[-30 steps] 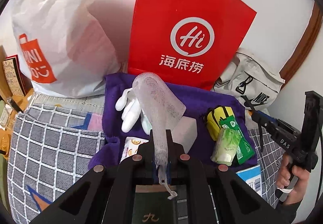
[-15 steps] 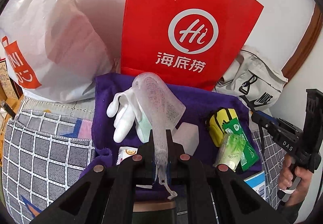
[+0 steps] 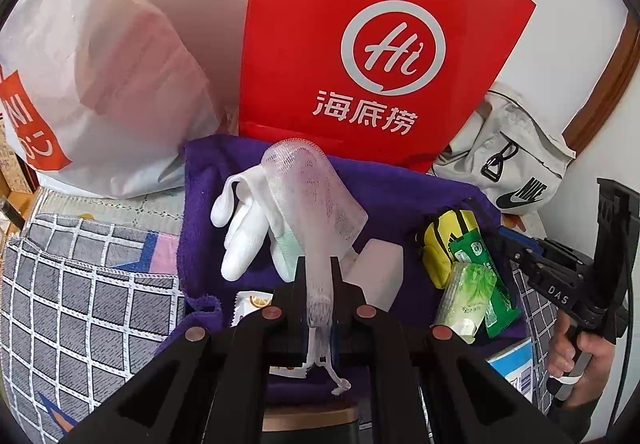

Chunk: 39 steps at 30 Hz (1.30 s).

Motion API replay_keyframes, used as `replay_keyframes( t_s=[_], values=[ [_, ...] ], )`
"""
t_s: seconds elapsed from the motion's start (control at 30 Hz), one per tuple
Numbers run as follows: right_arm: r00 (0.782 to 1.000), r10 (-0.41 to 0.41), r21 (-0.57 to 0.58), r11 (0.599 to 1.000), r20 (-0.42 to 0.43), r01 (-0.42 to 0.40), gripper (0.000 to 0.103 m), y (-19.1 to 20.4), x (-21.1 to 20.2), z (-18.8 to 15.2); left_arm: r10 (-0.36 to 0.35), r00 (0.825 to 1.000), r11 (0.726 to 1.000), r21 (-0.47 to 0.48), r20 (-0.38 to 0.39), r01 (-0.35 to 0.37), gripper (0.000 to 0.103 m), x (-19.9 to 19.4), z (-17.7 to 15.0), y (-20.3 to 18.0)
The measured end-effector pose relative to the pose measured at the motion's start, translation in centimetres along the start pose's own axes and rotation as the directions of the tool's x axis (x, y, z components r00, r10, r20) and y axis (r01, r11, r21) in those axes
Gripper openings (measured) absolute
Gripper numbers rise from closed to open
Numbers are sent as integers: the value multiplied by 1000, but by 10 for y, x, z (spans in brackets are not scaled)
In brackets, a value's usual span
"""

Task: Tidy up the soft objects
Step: 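Drop the strap on the yellow pouch with the right tool while the left tool drops the mesh bag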

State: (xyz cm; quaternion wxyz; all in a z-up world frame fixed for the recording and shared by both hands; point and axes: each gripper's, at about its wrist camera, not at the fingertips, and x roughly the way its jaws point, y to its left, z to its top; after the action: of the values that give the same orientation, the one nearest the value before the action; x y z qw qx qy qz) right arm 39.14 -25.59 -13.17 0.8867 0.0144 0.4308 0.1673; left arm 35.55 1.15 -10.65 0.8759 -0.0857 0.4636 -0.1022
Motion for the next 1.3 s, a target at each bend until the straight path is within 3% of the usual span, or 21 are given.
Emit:
replay_keyframes(
  t_s=[0.27, 0.6, 0.67, 0.7, 0.83, 0.97, 1.3],
  values=[
    [997, -27, 22, 999, -70, 29, 20, -8, 15, -5, 3, 1000, 1000, 1, -20, -3, 8, 8, 0, 0],
    [997, -12, 14, 1000, -70, 13, 21, -3, 16, -6, 1, 998, 1000, -17, -57, -2, 8, 22, -1, 3],
    [998, 7, 20, 1000, -66, -6, 32, -1, 15, -5, 0, 998, 1000, -20, -64, -1, 19, 24, -1, 3],
    [998, 15, 24, 1000, -61, -13, 43, 0, 14, -4, 2, 998, 1000, -19, -64, -3, 20, 25, -1, 2],
    [998, 44, 23, 999, -35, -43, 52, 6, 7, -3, 5, 997, 1000, -8, -76, -5, 23, 26, -3, 0],
    [999, 31, 19, 999, -10, -31, 65, 10, 0, 0, 40, 996, 999, 1, -76, -40, 54, 24, -3, -3],
    [1000, -7, 36, 999, -2, 7, 68, 17, -22, 6, 111, 993, 993, 56, -49, -108, 63, 3, -1, -19]
  ],
)
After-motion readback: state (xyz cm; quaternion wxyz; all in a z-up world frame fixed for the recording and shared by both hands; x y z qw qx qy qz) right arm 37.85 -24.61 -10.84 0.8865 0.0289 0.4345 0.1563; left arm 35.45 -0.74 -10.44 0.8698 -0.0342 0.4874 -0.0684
